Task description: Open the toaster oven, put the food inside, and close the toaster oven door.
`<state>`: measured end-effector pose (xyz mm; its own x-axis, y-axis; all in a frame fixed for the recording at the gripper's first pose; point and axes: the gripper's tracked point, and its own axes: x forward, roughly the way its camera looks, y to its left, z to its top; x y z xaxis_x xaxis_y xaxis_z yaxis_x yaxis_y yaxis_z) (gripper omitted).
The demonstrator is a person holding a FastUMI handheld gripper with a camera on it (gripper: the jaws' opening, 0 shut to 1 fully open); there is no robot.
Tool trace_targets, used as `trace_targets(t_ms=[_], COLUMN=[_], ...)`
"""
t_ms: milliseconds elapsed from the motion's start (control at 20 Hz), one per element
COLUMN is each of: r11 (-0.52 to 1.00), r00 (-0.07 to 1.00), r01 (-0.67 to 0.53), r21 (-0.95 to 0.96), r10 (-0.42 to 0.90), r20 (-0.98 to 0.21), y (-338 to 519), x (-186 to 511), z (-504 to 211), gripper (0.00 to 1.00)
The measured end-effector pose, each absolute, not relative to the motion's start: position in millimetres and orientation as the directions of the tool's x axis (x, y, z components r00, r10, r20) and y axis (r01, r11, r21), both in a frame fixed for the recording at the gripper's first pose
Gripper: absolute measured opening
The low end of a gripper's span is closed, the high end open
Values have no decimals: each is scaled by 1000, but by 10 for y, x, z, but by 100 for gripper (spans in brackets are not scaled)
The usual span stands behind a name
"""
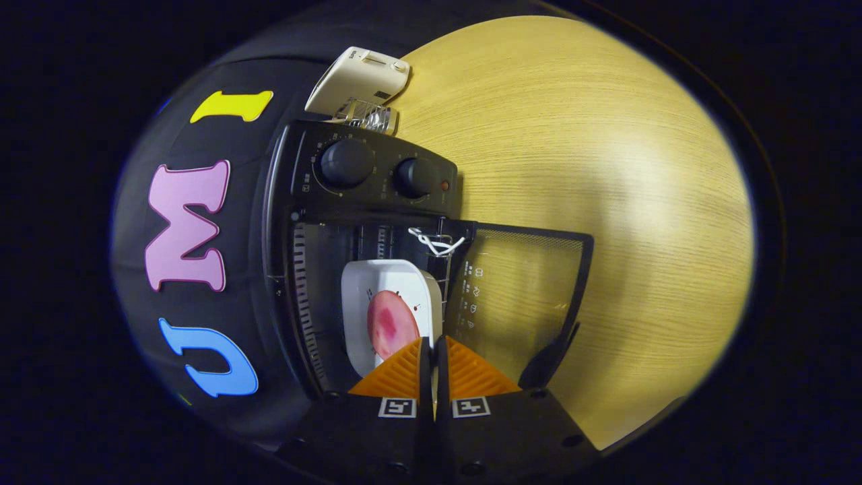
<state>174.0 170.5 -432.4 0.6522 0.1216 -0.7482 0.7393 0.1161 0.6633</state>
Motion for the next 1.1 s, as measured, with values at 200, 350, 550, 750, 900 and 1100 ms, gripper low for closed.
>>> trace_targets(t_ms=[200,350,550,750,900,1100], r11=[60,39,22,43,71,157], r00=[655,641,637,628,620,566], r01=[748,763,765,764,762,780], r21=[661,645,643,643,643,605], r10=[90,85,122,175,208,235], r20=[-750,-763,-762,-758,-757,-790], y=[1805,1847,1961,2055,2092,2003], x=[1987,2064,2082,1973,1826,1585], z=[-4365,-4423,-4441,-4351,-4212,-4073], gripper=[5,5,11,47,86,99])
